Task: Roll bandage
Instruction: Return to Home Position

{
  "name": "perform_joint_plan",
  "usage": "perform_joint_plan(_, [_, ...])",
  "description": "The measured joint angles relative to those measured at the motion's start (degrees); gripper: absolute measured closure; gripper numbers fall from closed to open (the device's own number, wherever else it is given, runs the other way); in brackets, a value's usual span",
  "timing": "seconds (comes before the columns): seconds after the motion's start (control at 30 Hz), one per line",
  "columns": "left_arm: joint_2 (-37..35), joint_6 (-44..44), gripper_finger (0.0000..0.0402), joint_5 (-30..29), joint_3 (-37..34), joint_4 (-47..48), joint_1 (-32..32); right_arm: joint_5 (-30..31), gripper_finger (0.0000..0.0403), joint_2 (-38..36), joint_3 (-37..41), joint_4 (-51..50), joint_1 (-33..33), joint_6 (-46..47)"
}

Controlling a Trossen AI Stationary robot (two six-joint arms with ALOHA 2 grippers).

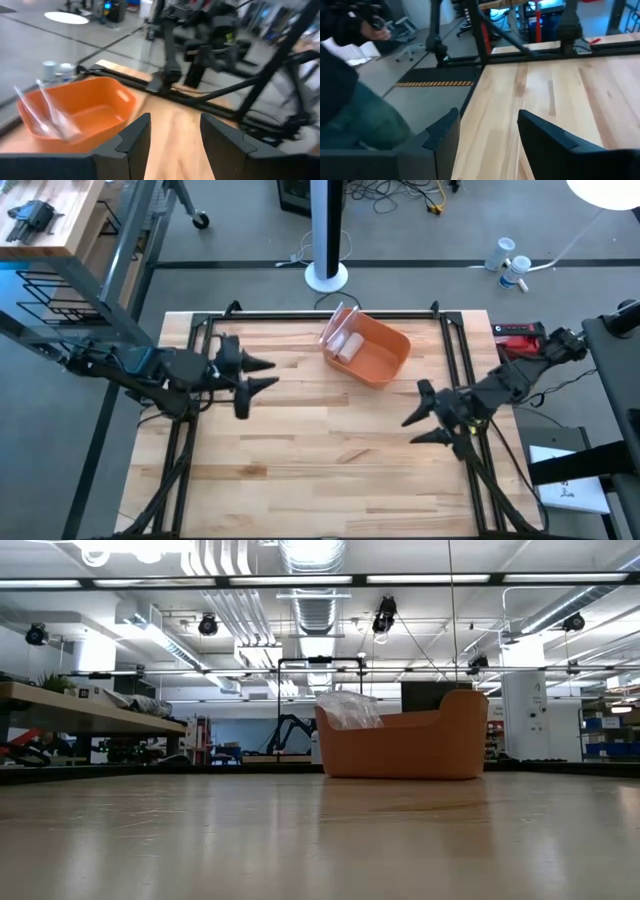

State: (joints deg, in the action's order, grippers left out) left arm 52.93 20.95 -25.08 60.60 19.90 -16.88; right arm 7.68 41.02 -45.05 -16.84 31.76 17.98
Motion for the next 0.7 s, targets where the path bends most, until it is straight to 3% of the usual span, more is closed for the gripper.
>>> perform_joint_plan(0.1, [-5.36,0.87,0.0245,0.50,-9.15,-7.03,-0.11,0.02,0.0210,-4.54,2.93,2.38,0.14,-1.68])
perform_joint_plan(0.3, [-15.16,0.14,0.0256,0.22,-23.89,-19.74,-0.19,0.43,0.0203,-14.13,7.36,7.30,0.14,-14.43])
perform_joint_plan(0.5, [-23.05,3.87,0.0260,0.19,-31.14,-20.61,-0.20,9.68,0.0202,-25.89,12.81,7.28,0.11,-17.28])
perform_joint_plan(0.7, [-28.14,-0.44,0.0249,-2.75,-35.78,-25.69,-0.20,10.79,0.0197,-41.14,20.51,14.44,0.10,-25.41])
